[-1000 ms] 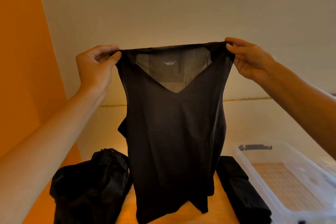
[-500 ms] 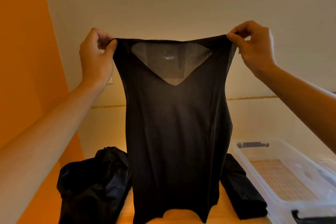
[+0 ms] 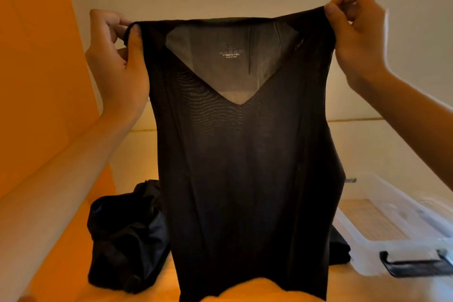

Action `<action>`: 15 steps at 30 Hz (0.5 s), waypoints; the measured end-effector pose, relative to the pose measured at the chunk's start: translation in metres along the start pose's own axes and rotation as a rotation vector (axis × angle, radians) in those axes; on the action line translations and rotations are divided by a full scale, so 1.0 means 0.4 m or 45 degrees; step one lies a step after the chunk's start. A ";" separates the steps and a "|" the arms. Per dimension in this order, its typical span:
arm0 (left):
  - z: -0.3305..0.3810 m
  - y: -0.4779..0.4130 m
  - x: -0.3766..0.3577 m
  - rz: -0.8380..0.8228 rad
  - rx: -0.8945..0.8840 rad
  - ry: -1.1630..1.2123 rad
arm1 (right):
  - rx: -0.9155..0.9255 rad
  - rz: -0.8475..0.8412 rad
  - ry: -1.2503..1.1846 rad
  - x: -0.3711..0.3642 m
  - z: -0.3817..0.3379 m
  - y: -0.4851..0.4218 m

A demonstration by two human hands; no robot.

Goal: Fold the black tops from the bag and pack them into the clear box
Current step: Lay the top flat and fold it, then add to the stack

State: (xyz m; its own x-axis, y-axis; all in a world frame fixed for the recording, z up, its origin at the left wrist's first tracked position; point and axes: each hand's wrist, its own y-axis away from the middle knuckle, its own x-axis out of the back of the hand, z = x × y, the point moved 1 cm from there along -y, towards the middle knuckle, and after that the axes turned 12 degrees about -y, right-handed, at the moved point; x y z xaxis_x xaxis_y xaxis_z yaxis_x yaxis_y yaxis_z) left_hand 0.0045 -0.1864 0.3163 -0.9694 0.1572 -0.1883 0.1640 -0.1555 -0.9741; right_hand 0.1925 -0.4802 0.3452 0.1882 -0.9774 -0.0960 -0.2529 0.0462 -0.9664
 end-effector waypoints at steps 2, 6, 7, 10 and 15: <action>-0.005 0.004 -0.001 -0.012 0.001 0.019 | -0.035 0.008 -0.032 -0.005 0.006 0.005; -0.064 0.037 -0.042 -0.184 0.085 -0.027 | -0.212 -0.085 0.010 -0.034 0.079 0.032; -0.084 0.052 -0.057 -0.240 0.102 -0.046 | -0.274 -0.116 0.032 -0.043 0.109 0.044; -0.159 0.123 -0.107 -0.377 0.169 -0.130 | -0.470 -0.215 0.099 -0.066 0.223 0.103; -0.350 0.401 -0.198 -0.726 0.356 -0.281 | -0.852 -0.474 0.195 -0.107 0.475 0.290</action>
State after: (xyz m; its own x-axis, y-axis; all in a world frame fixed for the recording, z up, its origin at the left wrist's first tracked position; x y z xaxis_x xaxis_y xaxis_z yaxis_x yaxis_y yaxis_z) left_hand 0.1332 -0.0873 0.1576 -0.9099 0.0909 0.4048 -0.4092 -0.3590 -0.8389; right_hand 0.3353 -0.3938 0.1920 0.2527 -0.9238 0.2875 -0.7267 -0.3774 -0.5740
